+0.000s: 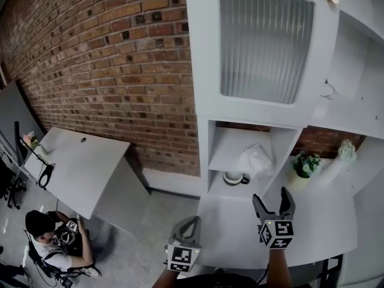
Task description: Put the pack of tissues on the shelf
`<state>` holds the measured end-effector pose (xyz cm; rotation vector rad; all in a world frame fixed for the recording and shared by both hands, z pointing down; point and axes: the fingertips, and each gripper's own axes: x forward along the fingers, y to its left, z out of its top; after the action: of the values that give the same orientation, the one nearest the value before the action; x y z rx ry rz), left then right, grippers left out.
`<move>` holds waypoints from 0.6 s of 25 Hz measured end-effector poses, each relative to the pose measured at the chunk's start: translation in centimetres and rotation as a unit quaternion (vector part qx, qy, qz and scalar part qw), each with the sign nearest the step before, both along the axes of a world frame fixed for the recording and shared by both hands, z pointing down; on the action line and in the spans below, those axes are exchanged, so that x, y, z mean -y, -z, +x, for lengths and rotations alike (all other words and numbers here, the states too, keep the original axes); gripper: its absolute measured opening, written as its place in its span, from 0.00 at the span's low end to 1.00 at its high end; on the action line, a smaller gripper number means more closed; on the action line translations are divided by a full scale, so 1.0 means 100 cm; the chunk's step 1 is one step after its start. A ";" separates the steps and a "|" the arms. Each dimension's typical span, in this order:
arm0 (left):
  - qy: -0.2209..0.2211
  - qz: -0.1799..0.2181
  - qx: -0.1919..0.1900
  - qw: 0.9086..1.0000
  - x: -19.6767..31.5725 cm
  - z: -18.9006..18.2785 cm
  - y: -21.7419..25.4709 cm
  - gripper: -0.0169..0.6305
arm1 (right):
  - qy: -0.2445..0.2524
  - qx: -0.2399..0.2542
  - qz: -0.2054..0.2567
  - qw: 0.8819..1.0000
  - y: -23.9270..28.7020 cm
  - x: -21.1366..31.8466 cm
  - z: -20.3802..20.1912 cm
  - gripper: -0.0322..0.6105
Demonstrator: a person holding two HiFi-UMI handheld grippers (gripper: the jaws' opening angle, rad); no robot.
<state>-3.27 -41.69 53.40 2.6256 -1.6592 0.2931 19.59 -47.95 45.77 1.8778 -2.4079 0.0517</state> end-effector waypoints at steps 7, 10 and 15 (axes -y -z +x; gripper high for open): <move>-0.026 0.021 -0.011 0.999 -0.011 0.008 0.016 0.04 | 0.000 -0.012 -0.012 1.000 -0.011 -0.049 0.003 0.71; -0.038 0.015 -0.020 0.999 -0.021 0.015 0.013 0.04 | 0.003 -0.008 -0.016 1.000 -0.018 -0.070 0.004 0.71; -0.063 0.009 -0.027 0.998 -0.041 0.023 0.009 0.04 | -0.012 -0.010 -0.035 0.999 -0.038 -0.107 0.005 0.68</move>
<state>-0.94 -37.58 52.54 2.7309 -1.4902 0.2094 20.11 -37.27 49.56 1.8674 -2.3399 0.1167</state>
